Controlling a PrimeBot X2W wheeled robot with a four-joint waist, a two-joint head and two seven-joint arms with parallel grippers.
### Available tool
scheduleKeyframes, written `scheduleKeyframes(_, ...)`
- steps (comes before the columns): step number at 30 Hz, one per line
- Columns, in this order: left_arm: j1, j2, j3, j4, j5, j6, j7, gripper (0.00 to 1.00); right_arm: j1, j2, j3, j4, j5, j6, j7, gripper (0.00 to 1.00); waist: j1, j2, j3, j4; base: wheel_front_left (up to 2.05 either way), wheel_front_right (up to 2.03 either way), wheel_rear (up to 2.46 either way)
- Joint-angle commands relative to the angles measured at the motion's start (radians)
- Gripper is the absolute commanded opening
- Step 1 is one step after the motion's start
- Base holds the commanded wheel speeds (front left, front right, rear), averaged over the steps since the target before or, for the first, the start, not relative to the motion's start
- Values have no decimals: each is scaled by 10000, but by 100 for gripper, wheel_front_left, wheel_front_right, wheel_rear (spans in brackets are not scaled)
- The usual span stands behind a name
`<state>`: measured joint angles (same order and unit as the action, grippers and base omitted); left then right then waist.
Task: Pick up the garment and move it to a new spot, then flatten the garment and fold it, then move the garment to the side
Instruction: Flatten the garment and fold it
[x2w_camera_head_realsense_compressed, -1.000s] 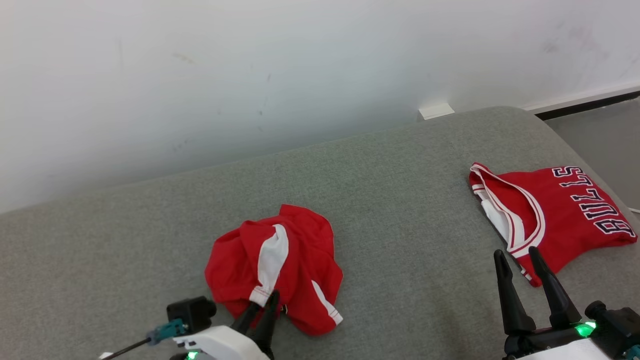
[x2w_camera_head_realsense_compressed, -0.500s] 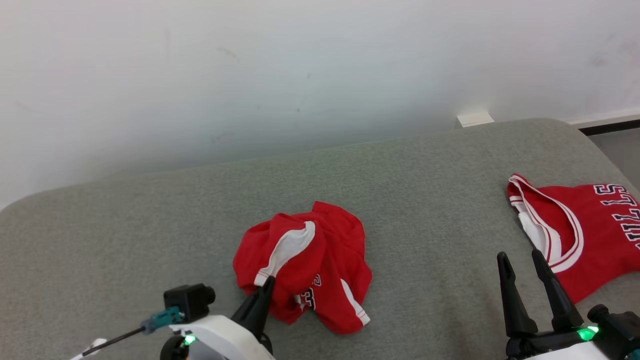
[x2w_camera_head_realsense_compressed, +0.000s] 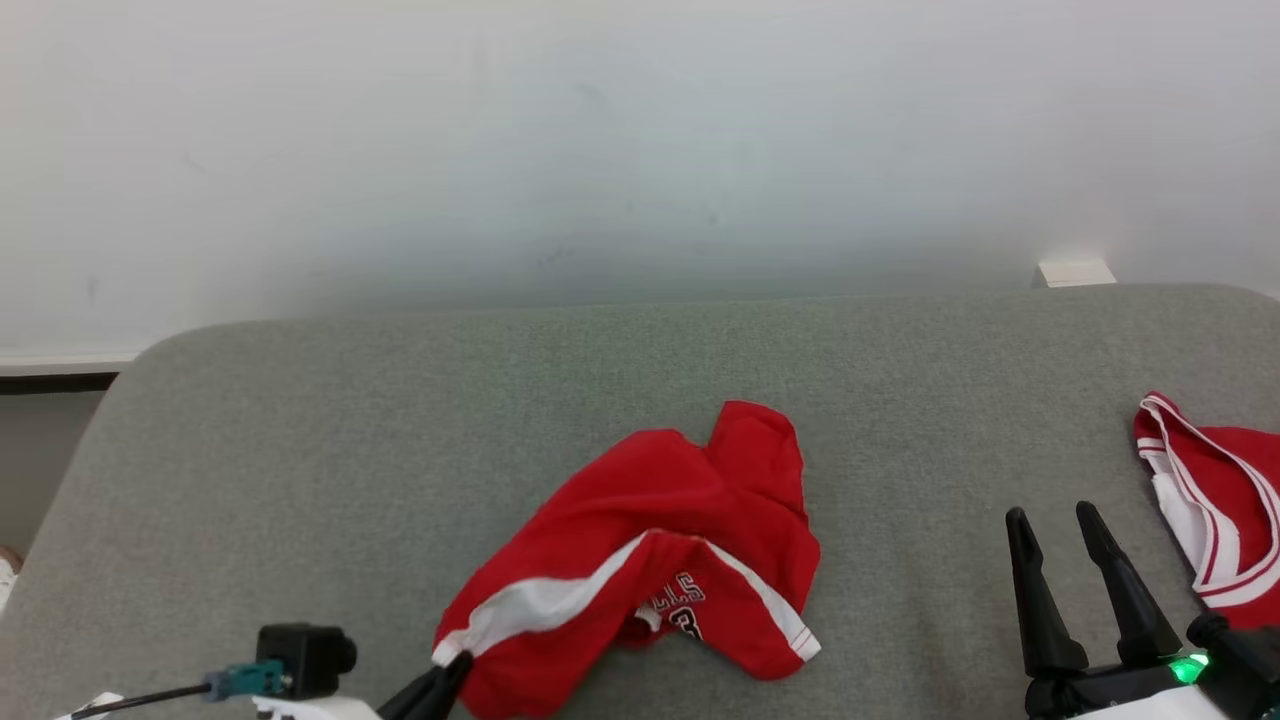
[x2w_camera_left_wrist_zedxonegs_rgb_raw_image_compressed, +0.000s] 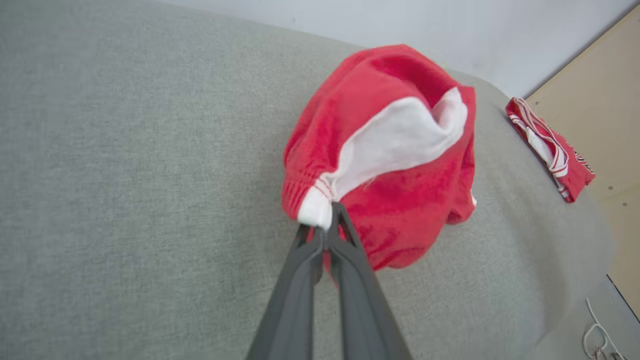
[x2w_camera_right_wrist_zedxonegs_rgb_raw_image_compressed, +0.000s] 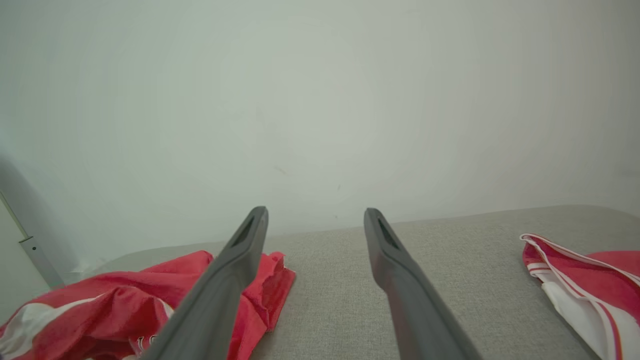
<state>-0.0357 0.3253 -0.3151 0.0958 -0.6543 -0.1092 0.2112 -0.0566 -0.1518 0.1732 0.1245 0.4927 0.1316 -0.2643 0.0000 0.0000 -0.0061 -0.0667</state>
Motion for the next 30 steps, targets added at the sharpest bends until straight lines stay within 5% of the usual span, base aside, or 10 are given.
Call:
scheduleKeyframes(1, 212, 366, -52, 132, -64, -70, 76, 0, 94, -85, -4, 0, -65, -19, 7, 100, 0, 0, -9, 135, 0, 0, 0)
scheduleKeyframes(8, 164, 930, 2, 876, 439, -61, -302, 2, 48, -274, 11, 24, -37, -19, 7, 100, 0, 0, -27, 249, 0, 0, 0)
scheduleKeyframes(10, 67, 882, -17, 1203, 502, -71, -462, 58, 30, -300, 43, 49, -28, -19, 7, 100, 0, 0, -44, 262, 0, 0, 0)
scheduleKeyframes(11, 19, 849, -36, 1346, 501, -82, -554, 100, 25, -307, 55, 61, -25, -19, 7, 100, 0, 0, -53, 264, 0, 0, 0)
scheduleKeyframes(19, -148, 685, -82, 1925, 731, 110, -1251, 100, 47, -286, 166, 181, -21, -19, 7, 100, 0, 0, -179, 223, 0, 0, 0)
scheduleKeyframes(30, 245, 397, 624, 78, 1818, 1791, -3732, 100, 204, -129, 168, 243, 5, -19, 7, 100, 0, 0, -429, 300, 0, 0, 0)
